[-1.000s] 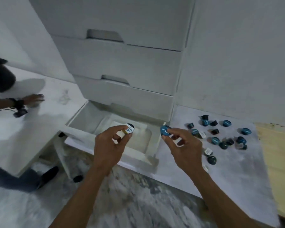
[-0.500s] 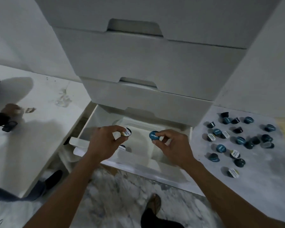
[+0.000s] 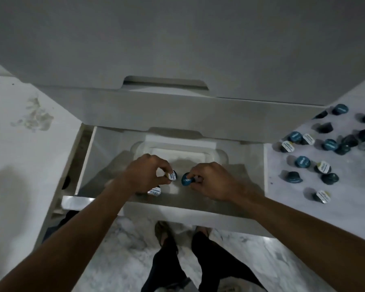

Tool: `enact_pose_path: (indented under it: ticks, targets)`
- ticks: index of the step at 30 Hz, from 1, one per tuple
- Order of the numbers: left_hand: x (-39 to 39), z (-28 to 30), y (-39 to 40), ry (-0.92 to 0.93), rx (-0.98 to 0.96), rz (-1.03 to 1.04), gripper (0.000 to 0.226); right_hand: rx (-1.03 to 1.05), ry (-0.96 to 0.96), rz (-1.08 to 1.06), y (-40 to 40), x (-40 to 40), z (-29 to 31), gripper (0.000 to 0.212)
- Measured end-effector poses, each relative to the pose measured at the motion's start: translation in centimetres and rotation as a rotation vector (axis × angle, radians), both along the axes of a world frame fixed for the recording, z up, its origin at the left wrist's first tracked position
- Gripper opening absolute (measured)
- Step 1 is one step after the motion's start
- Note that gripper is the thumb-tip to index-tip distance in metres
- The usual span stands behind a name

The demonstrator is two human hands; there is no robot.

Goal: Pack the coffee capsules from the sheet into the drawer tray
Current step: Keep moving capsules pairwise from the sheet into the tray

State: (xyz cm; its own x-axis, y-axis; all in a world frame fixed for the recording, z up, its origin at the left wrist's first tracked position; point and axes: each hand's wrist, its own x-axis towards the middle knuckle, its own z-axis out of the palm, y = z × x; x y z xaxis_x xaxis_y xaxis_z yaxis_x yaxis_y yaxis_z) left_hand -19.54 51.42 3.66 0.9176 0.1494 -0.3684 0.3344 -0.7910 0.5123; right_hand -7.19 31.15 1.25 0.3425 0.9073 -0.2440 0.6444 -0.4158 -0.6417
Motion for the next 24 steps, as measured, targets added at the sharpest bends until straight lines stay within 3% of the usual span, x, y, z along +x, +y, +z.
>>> enact_pose_path:
  ticks: [11,17,24]
  targets:
    - [0.8,-2.3,1.4,0.033,-0.154,-0.055,0.016,0.081,0.020,0.073,0.8,-0.7,-2.9,0.020]
    - [0.5,-2.6,1.6,0.100,-0.160,-0.069,0.023,0.039,0.060,0.073,0.8,-0.5,-2.4,0.023]
    - [0.3,-3.0,1.4,0.098,-0.225,-0.052,0.011,-0.056,0.136,-0.003,0.6,-0.9,-1.7,0.019]
